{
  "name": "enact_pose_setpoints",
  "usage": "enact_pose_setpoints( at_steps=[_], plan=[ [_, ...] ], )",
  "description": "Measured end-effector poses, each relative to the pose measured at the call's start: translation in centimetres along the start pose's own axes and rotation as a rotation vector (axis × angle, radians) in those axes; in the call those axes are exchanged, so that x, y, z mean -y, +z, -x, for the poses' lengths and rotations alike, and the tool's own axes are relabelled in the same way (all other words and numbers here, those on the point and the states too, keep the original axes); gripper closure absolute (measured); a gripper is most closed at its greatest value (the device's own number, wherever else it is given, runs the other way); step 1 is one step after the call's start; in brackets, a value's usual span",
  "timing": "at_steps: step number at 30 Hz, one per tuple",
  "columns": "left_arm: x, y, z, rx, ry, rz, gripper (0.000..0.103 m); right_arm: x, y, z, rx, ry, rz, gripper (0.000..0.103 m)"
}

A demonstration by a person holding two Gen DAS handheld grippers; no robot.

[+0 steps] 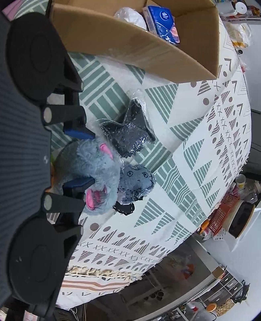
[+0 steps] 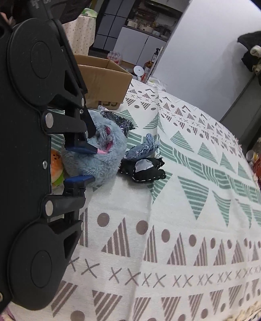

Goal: Organize soft objects
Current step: 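Lift the grey plush with the right tool and carry it toward the box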

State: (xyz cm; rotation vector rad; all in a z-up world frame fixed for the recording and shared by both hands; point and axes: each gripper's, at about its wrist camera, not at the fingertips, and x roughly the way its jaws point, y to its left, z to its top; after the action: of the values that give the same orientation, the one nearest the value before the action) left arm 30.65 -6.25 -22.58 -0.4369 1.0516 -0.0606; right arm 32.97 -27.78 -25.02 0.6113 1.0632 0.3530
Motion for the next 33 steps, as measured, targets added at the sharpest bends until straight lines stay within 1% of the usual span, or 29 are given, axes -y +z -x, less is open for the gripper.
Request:
enact_pose_setpoints(
  at_steps=[1,2,3,5,8,10,14,19,25,33],
  plan=[
    [0.1,-0.1,0.0,0.003,-0.001,-0.003,0.064,0.3,0.2,0.0,-0.002,0.005,-0.024,0.074],
    [0.1,-0.1,0.1,0.006,-0.001,-0.006,0.065,0.6,0.3,0.1,0.002,0.007,-0.048,0.068],
    [0.1,-0.1,0.1,0.009,0.0,-0.008,0.065,0.8,0.4,0.0,0.01,0.003,-0.069,0.06],
    [0.1,-0.2,0.1,0.015,0.003,-0.012,0.065,0.9,0.5,-0.3,0.035,0.001,-0.092,0.058],
    [0.1,-0.1,0.0,0.015,0.005,-0.007,0.065,0.4,0.5,-1.2,0.041,0.004,-0.087,0.059],
    [-0.1,0.0,-0.1,0.013,-0.004,0.007,0.065,0.3,0.4,-1.7,0.033,-0.004,-0.08,0.066],
    [-0.6,0.1,-0.1,0.005,-0.02,0.038,0.066,0.2,0.2,-1.6,0.044,0.004,-0.064,0.072],
    [-0.4,0.3,0.3,0.008,-0.029,0.044,0.067,-0.1,0.0,-0.9,0.061,0.012,-0.064,0.073],
    [-0.2,0.1,1.8,0.044,-0.023,0.032,0.067,-1.5,-0.5,0.2,0.093,0.018,-0.033,0.073],
    [-0.2,0.0,5.3,0.105,-0.066,0.034,0.067,-4.3,-1.1,3.3,0.153,0.022,0.015,0.073]
  ],
)
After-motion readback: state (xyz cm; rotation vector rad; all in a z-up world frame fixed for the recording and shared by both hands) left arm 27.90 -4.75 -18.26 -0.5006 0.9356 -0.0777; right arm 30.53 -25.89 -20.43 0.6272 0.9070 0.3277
